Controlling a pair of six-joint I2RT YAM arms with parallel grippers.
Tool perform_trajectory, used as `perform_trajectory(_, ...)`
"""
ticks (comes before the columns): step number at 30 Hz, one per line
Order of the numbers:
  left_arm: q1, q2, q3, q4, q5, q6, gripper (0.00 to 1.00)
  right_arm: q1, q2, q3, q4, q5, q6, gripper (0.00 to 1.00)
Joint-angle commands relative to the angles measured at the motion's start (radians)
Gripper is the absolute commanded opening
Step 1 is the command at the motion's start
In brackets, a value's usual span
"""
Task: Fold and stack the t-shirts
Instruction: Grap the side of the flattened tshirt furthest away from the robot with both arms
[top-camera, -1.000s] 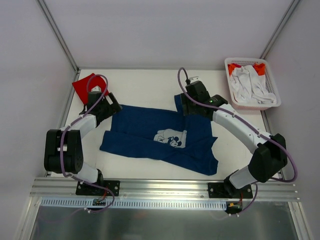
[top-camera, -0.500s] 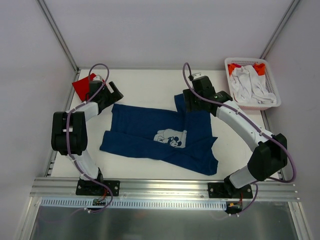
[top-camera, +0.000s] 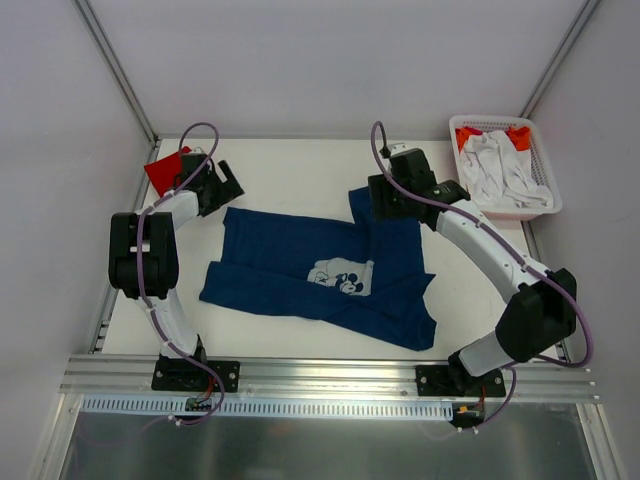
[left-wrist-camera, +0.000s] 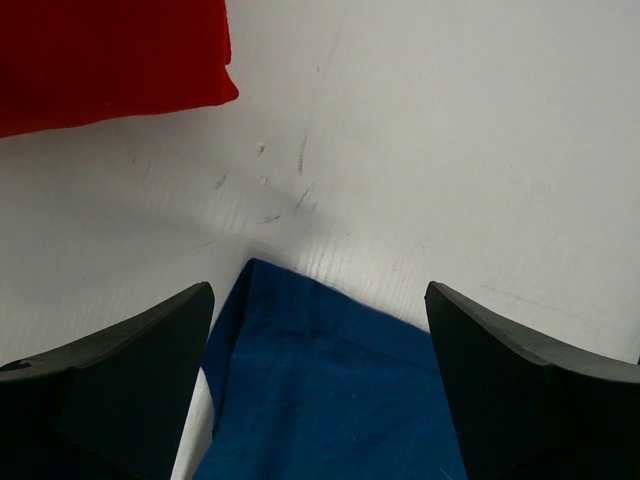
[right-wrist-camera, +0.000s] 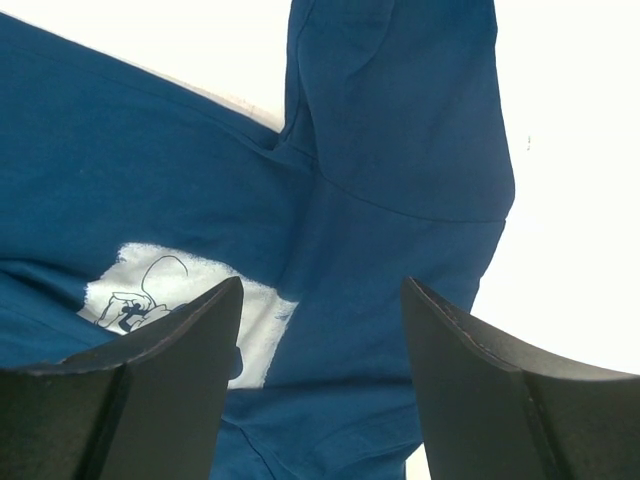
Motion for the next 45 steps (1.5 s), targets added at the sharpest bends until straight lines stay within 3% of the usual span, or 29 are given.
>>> perform_trajectory(1,0.011,0.024,0.07,-0.091,-0.023,0.032,0.88,-0.011,-0.056,0.023,0.027,-0.029,0.004,0.68)
perform_trajectory(4,0.009,0.07,0.117,-0.149,0.008,0.027,0.83,-0.013,-0.07,0.017,0.027,-0.031,0.007,0.68)
perform_trajectory(16,0.009,0.094,0.159,-0.258,0.013,0.037,0.78,-0.036,-0.116,-0.003,0.036,-0.052,0.03,0.68)
perform_trajectory(19,0.009,0.09,0.148,-0.256,0.014,0.035,0.68,-0.036,-0.116,-0.01,0.043,-0.057,0.033,0.68)
perform_trajectory(20,0.009,0.091,0.147,-0.256,0.016,0.034,0.55,-0.037,-0.115,-0.011,0.044,-0.058,0.034,0.68)
perform_trajectory(22,0.009,0.093,0.147,-0.256,0.02,0.031,0.44,-0.04,-0.113,-0.011,0.044,-0.052,0.033,0.68)
perform_trajectory(32,0.011,0.094,0.147,-0.256,0.025,0.035,0.17,-0.105,-0.026,0.001,0.085,-0.077,0.014,0.68)
perform_trajectory(37,0.009,0.094,0.141,-0.256,0.028,0.035,0.02,-0.181,0.14,0.067,0.104,-0.171,0.008,0.68)
perform_trajectory(45,0.008,0.082,0.138,-0.256,0.025,0.04,0.0,-0.275,0.396,0.234,0.15,-0.311,0.051,0.68)
